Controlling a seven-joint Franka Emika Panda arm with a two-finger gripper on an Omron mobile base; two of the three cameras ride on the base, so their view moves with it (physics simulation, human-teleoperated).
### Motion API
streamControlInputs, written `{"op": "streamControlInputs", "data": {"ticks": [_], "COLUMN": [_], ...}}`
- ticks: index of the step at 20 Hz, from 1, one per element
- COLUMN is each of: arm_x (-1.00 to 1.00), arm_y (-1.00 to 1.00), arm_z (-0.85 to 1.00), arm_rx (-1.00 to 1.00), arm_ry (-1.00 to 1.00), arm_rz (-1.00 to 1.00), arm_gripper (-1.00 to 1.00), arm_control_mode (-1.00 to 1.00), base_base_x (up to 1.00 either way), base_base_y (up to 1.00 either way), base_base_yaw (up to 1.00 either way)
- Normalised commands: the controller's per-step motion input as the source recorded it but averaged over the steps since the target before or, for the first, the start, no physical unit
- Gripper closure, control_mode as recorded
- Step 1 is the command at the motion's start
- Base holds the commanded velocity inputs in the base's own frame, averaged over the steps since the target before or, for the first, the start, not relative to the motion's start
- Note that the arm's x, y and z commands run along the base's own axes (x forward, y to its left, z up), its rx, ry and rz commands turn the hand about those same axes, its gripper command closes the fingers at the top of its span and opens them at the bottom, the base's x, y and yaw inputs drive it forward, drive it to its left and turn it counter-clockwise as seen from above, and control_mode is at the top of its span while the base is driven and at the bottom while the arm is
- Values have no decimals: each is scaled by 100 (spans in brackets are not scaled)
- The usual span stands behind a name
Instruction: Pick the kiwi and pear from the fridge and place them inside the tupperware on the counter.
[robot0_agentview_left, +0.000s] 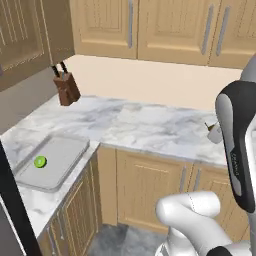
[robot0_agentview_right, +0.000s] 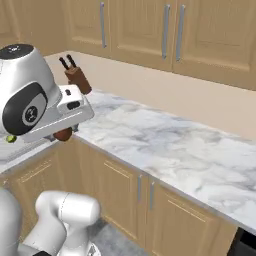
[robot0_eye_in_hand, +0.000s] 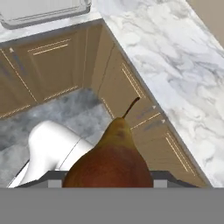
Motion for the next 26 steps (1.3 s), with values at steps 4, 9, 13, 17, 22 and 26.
{"op": "streamControlInputs", "data": {"ticks": [4,9,13,17,22,26], "arm_x": [0,0,0,0,0,7], "arm_y": [0,0,0,0,0,-38], "arm_z": [0,0,0,0,0,-89], "arm_rx": [0,0,0,0,0,0], "arm_ry": [0,0,0,0,0,1], "arm_rz": [0,0,0,0,0,9], "arm_gripper": [100,100,100,100,100,100], "arm_control_mode": [100,100,100,100,100,-100], "base_base_x": [54,64,99,100,92,0], "base_base_y": [0,0,0,0,0,0], "base_base_yaw": [90,86,70,61,46,0]}}
